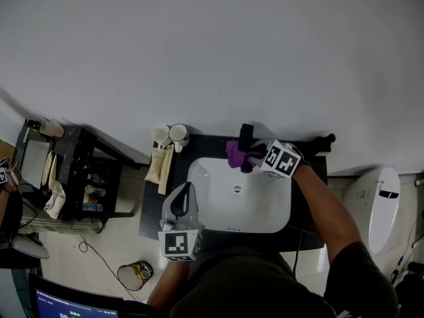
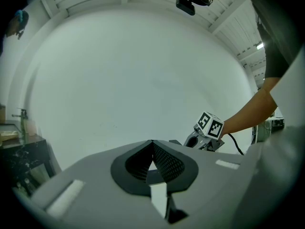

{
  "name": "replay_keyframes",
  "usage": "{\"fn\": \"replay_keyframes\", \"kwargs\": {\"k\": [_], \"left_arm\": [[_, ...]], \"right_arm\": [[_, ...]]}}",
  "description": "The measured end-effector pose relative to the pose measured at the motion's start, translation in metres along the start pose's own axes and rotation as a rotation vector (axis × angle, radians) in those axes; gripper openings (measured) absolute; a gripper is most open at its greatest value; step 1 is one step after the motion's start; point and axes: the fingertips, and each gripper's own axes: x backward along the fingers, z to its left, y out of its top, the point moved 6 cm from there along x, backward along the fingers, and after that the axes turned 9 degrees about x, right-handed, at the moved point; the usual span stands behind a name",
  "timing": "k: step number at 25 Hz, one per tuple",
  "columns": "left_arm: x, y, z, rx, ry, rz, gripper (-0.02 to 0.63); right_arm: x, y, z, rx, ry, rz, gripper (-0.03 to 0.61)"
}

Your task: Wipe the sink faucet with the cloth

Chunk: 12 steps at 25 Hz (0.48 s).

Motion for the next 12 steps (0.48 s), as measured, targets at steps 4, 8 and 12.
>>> {"fn": "replay_keyframes", "kwargs": {"k": [4, 8, 12], "left_arm": [[0.003, -0.005, -0.002, 0.003, -0.001, -0.003, 0.018], [0.004, -0.006, -0.005, -0.003, -0.004, 0.0, 0.018], [0.006, -0.007, -0.006, -0.016, -0.02, -0.025, 0.018]], "right_arm": [[0.002, -0.001, 0.015, 0.013, 0.039, -0.007, 0.054], [0.007, -0.002, 0.034, 0.02, 0.061, -0.018, 0.054], [0.011, -0.005, 0.049, 0.029, 0.061, -0.043, 0.054]]}}
